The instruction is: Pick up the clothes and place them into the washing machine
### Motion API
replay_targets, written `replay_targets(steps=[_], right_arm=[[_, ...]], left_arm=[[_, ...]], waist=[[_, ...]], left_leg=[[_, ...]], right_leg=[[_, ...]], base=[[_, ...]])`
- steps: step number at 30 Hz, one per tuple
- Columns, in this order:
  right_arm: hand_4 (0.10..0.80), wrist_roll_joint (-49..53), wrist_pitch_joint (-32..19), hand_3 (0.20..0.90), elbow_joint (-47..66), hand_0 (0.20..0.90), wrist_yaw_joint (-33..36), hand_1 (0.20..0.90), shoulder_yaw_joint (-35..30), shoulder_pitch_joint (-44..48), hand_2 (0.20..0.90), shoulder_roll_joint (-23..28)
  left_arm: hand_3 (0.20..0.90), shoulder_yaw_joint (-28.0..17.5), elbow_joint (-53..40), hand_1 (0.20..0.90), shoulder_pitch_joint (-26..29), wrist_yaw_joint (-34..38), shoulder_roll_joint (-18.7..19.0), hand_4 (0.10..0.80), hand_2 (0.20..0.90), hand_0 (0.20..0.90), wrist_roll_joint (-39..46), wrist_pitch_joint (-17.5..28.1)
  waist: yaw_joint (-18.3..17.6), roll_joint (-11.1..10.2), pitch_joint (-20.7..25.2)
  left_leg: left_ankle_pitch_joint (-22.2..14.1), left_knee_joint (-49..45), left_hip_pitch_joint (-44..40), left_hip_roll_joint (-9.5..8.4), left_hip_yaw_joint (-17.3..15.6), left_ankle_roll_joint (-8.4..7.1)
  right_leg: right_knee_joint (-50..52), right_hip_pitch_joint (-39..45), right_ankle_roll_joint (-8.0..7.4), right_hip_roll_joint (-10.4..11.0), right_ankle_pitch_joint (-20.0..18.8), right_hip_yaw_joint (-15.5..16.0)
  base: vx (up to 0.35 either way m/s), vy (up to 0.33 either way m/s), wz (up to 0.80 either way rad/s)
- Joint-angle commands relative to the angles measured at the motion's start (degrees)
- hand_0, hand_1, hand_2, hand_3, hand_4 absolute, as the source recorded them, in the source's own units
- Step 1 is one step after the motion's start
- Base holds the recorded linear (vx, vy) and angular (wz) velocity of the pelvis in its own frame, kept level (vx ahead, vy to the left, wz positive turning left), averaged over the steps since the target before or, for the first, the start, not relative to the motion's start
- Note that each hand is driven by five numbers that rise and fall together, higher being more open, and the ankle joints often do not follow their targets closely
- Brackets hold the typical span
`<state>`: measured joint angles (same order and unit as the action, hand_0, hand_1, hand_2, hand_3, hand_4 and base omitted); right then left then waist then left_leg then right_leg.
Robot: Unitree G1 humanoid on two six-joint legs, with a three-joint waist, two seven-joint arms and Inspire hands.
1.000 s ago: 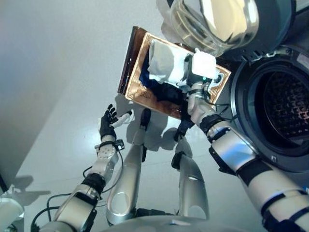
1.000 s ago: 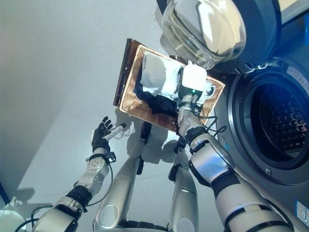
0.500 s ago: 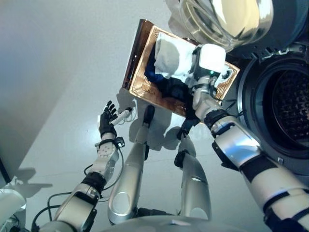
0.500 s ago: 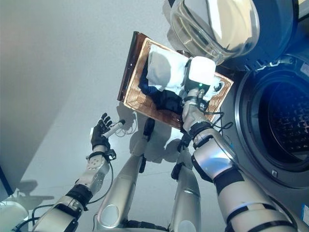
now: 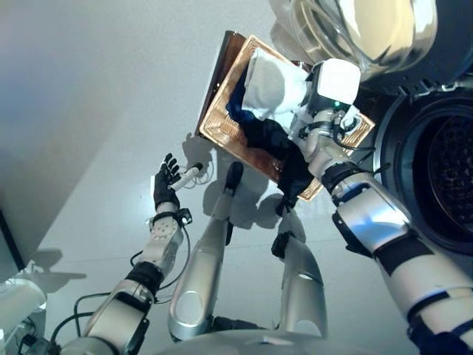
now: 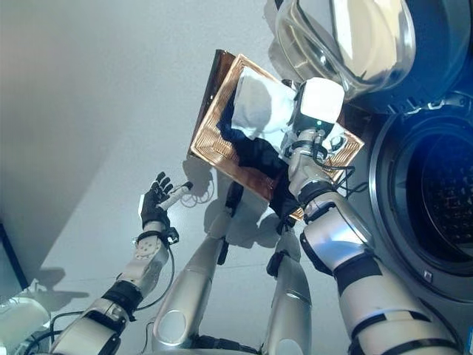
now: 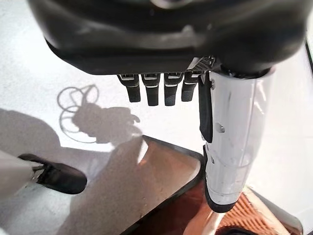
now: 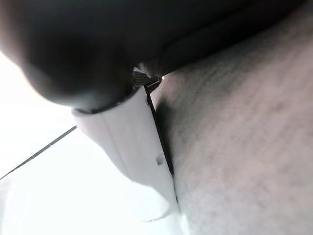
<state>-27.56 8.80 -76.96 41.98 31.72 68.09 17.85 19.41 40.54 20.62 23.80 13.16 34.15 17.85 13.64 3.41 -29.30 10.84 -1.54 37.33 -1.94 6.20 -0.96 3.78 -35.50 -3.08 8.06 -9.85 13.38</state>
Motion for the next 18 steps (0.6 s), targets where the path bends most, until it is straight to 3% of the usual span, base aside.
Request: replay_targets(steps=[1, 18], right_arm=[[0.300, 0.9, 0.8, 0.200, 0.0, 0.200, 0.1, 0.200, -1.0, 1.5, 0.200, 3.1], [0.300, 0.3, 0.1, 0.200, 6.0, 0.200, 1.5, 0.200, -2.8, -3.5, 0.200, 4.7]], left_arm=[[0.900, 1.5, -2.1, 0.900, -0.6, 1.1, 0.5, 0.800, 0.900, 0.900, -1.3, 2.7], [0.900, -0.6, 3.5, 0.900, -0.6, 1.3, -0.2, 0.800, 0.900, 0.900, -1.9, 2.4]], waist=[[1.0, 2.8, -0.5], [-1.9, 0.7, 0.6]], left_leg=[[-1.9, 1.4, -1.8, -2.49, -1.8, -1.33], [-4.8, -1.8, -6.7, -1.88, -3.5, -0.78]], right_leg=[[4.7, 2.8, -6.03, 5.9, 2.7, -1.6], [5.9, 7.9, -5.77, 6.2, 3.4, -2.9]], base=[[0.000, 0.000, 0.00], [0.009, -0.006, -0.04]])
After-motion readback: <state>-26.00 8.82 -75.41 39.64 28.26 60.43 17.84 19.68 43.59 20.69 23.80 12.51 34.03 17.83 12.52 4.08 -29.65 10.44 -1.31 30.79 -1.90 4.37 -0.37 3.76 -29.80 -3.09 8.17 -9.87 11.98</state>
